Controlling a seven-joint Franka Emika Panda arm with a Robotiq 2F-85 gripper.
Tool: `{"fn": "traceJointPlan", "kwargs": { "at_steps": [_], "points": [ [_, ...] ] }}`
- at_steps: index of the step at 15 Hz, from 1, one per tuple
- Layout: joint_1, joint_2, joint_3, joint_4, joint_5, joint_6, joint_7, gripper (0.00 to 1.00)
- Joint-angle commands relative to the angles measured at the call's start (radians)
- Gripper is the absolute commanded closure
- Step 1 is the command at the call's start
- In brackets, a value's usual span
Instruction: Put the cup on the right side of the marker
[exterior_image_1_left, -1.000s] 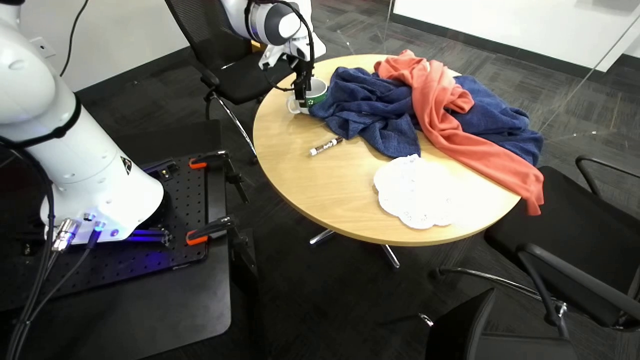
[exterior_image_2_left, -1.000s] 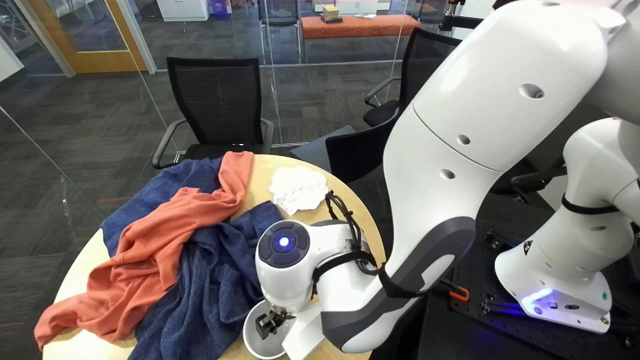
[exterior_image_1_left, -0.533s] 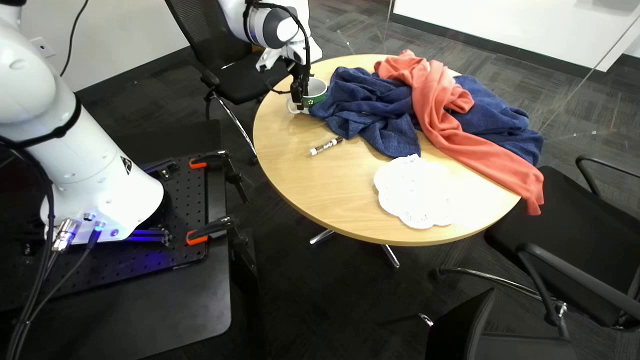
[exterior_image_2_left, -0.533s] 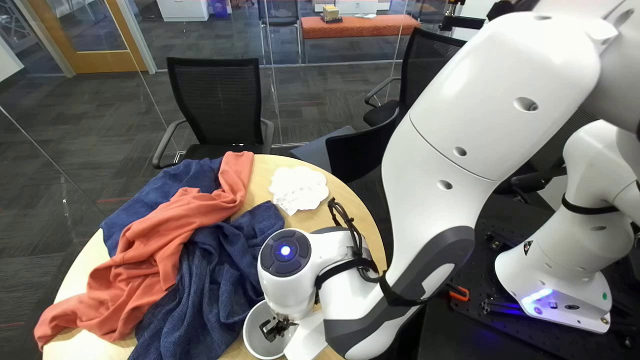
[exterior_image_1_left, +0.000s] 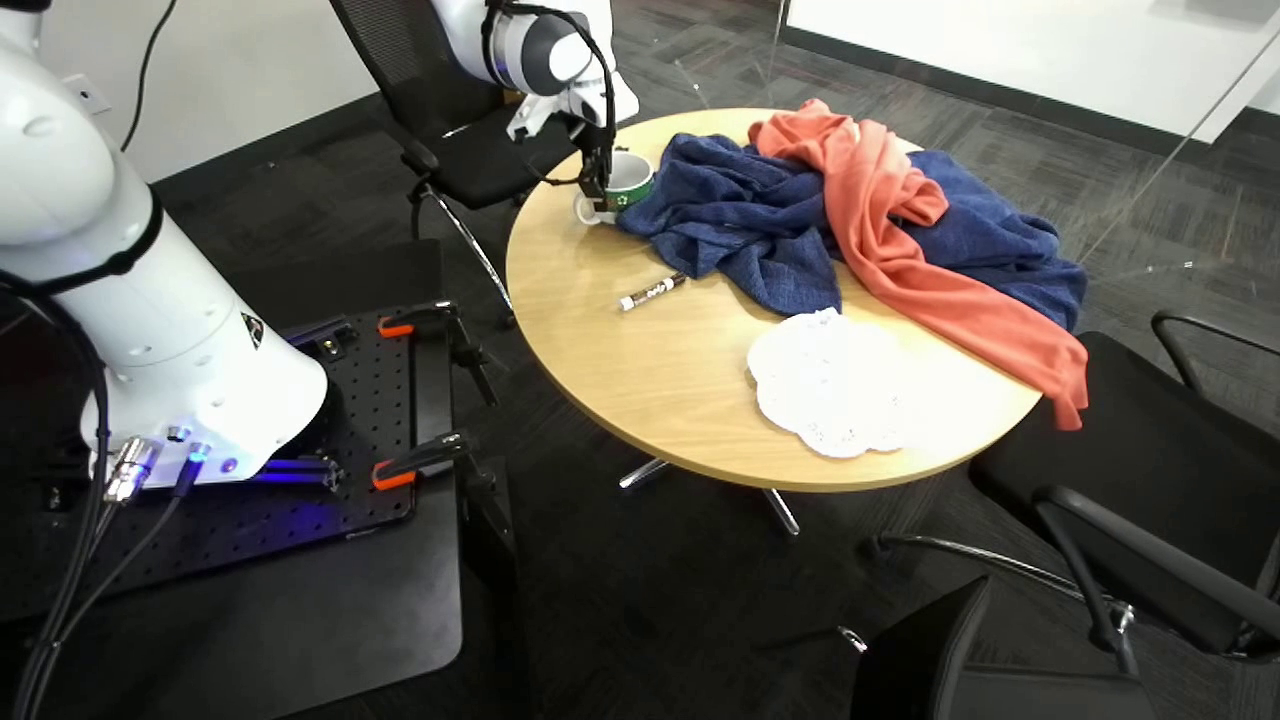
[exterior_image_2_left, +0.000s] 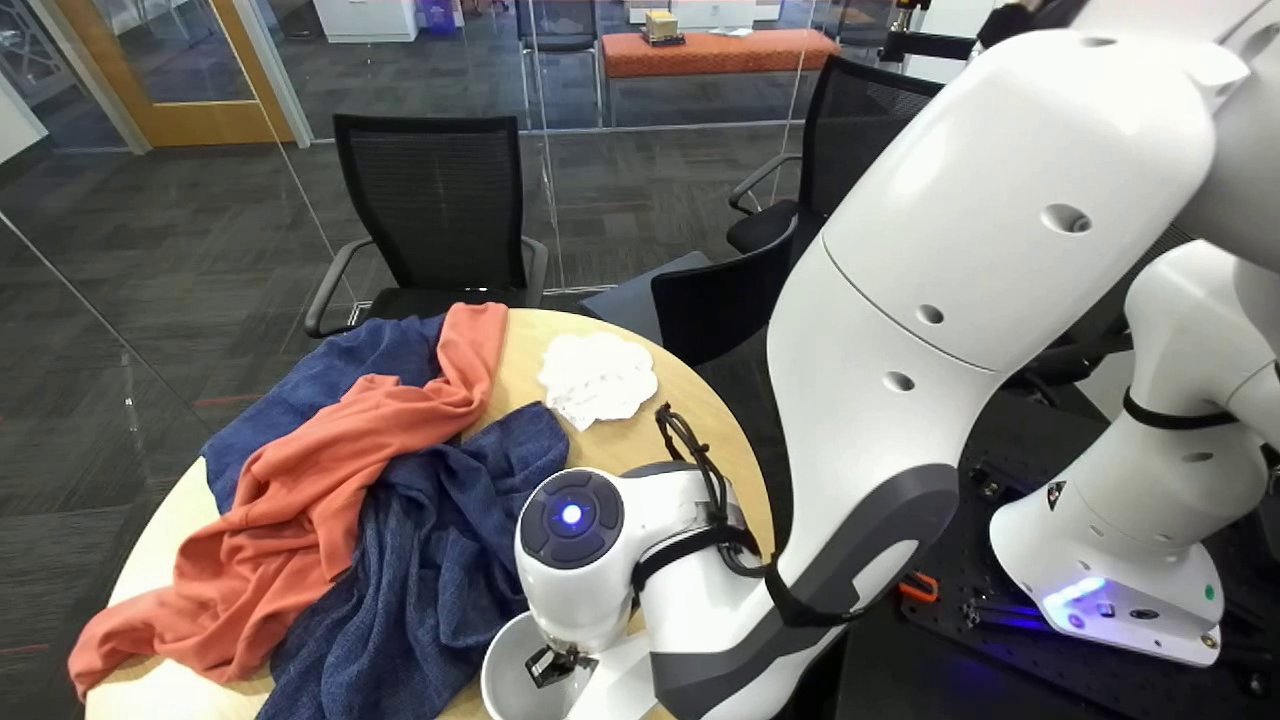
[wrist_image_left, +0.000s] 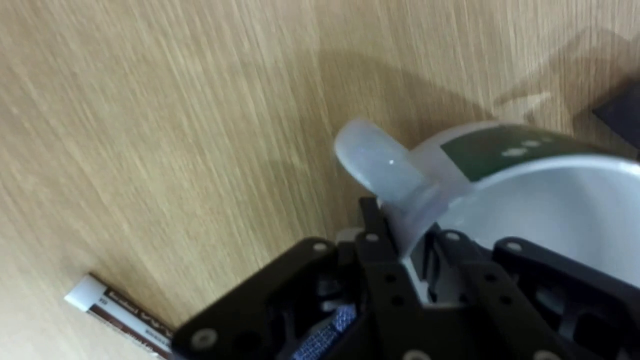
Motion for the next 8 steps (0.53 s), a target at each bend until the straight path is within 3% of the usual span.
{"fn": "traceJointPlan", "kwargs": {
  "at_steps": [1,8],
  "points": [
    [0.002,-0.014,0.002,0.019,0.007,-0.038,0.001,1.00],
    [0.009,-0.082,-0.030,0.004,-0.026,-0.060,-0.008,0.98]
  ]
}}
